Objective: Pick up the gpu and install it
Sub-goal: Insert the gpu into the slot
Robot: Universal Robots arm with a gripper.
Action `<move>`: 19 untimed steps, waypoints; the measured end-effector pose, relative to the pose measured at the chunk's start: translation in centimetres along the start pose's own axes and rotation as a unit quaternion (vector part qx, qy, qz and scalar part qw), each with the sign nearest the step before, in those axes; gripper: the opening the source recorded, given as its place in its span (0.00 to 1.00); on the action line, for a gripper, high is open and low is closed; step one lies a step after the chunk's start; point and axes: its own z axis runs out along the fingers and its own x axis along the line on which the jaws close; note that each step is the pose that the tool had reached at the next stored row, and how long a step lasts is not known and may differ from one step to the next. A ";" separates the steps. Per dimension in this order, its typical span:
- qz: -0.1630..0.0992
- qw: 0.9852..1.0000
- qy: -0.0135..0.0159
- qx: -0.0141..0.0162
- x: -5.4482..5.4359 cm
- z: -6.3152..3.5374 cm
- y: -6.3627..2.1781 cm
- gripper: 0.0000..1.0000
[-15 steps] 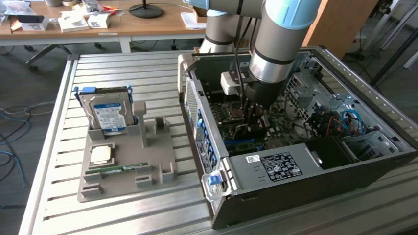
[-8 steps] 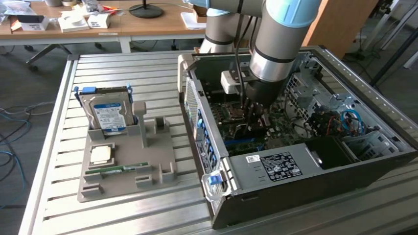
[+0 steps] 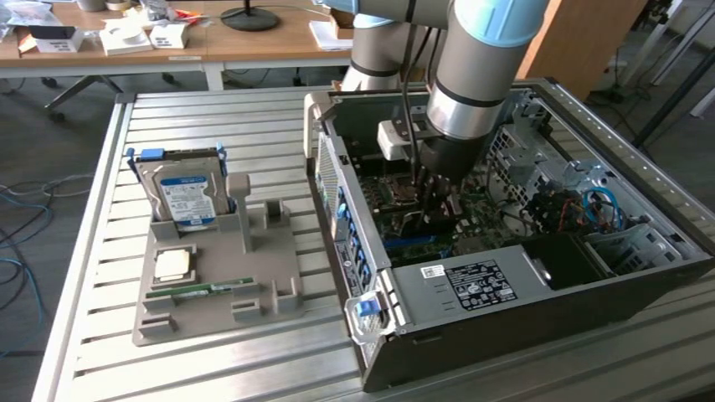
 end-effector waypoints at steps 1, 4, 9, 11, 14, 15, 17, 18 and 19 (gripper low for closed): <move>0.000 1.000 0.000 0.000 0.0 0.01 0.00 0.26; 0.000 1.000 0.000 0.000 0.0 0.01 0.00 0.26; 0.000 1.000 0.000 0.000 -0.1 0.06 0.01 0.26; 0.000 1.000 0.000 0.000 -0.1 0.10 0.01 0.26; 0.000 1.000 0.000 0.000 -0.1 0.20 0.04 0.26; 0.000 1.000 0.000 0.000 -0.1 0.20 0.05 0.26; 0.000 1.000 0.000 0.000 -0.1 0.21 0.04 0.26; 0.000 1.000 0.000 0.000 -0.2 0.23 0.05 0.26; 0.000 1.000 0.000 0.000 -0.2 0.23 0.05 0.26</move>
